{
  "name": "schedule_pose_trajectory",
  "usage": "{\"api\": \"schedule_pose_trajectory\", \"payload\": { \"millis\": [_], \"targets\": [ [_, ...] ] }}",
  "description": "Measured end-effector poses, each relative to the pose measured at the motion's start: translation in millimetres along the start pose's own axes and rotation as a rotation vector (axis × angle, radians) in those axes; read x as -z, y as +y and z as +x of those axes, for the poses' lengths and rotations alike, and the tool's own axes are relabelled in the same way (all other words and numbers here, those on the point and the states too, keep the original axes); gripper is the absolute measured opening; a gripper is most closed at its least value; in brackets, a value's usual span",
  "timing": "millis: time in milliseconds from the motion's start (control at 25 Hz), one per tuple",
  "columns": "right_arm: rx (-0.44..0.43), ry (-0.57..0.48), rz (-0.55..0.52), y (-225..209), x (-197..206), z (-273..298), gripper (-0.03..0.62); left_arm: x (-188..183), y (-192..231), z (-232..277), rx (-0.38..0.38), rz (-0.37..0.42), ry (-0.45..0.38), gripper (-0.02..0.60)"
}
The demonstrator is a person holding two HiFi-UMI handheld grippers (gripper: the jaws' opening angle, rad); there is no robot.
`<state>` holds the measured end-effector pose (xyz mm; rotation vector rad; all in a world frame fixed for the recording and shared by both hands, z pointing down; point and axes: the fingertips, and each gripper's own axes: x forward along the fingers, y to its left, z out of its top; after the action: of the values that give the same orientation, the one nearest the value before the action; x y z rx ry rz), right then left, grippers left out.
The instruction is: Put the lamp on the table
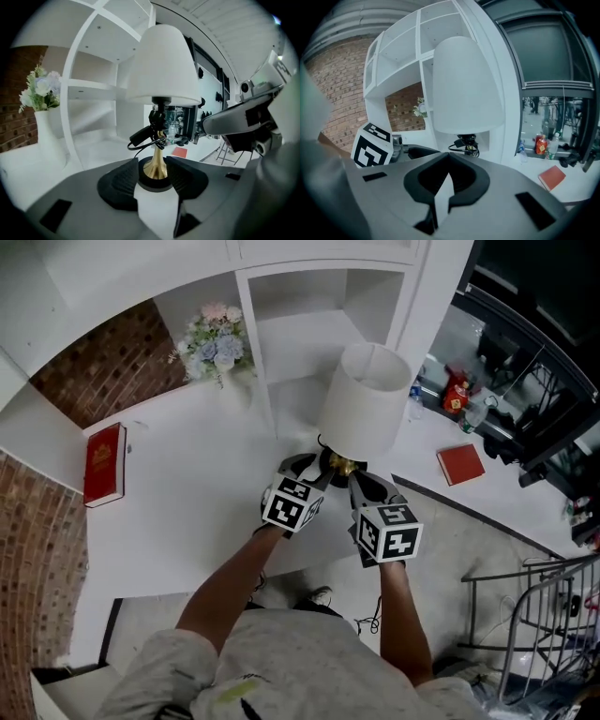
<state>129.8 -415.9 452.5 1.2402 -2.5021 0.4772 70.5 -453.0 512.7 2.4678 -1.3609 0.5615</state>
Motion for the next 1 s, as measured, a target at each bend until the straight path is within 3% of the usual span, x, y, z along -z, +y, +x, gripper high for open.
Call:
{"api": "schedule_pose_trajectory", "payload": {
  "millis": [440, 1000],
  "targets": [
    [-0.110, -0.033, -0.051, 63.4, -26.7, 20.6, 0.003, -16.9, 45.3, -96.1, -0.135, 0.048, -0.072, 0.098],
    [-0.227, -0.038, -0.134, 153.0, -48.3, 54.4, 0.003, -9.9, 132.4, -241.5, -0.336, -0.063, -0.108, 0.037]
  ]
}}
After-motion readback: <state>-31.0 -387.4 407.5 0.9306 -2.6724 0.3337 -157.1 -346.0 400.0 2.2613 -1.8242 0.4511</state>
